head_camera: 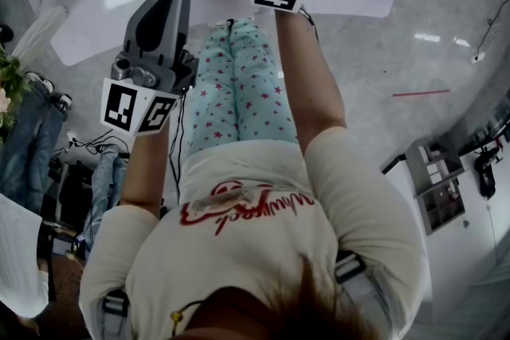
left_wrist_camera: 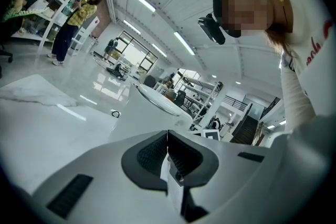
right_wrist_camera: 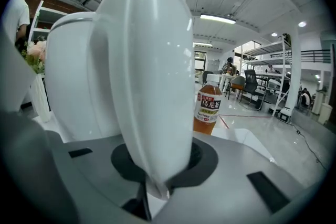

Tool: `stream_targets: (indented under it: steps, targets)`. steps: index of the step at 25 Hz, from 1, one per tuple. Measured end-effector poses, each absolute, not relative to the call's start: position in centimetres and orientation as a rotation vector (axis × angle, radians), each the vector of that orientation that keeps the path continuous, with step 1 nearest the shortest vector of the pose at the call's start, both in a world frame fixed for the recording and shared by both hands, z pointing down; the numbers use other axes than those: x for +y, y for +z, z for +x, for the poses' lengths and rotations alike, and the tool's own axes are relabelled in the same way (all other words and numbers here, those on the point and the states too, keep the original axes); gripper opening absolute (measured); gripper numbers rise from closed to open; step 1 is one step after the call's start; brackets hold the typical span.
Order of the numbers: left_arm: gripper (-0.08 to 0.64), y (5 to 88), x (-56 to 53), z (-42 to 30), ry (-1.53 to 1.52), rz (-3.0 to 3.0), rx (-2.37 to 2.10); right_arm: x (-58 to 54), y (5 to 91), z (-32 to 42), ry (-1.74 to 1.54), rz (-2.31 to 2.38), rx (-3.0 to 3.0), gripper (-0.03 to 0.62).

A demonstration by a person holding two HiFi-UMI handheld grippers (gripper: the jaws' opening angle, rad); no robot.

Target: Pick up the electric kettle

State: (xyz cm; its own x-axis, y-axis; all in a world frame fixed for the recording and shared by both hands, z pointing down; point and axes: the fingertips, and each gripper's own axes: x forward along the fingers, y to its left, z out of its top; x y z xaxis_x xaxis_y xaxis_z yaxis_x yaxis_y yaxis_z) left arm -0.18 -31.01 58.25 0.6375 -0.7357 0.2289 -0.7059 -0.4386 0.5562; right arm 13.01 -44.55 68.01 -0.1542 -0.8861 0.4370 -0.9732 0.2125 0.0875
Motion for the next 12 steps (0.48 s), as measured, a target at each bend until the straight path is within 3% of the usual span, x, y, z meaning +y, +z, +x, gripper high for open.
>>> stream_targets:
  steps: [12]
  targets:
    - [0.012,58.6,-30.1,-0.7,-0.050,2.212,-1.138,-45.1,67.2,14.2,0.289,1.813,-2.122,0.043]
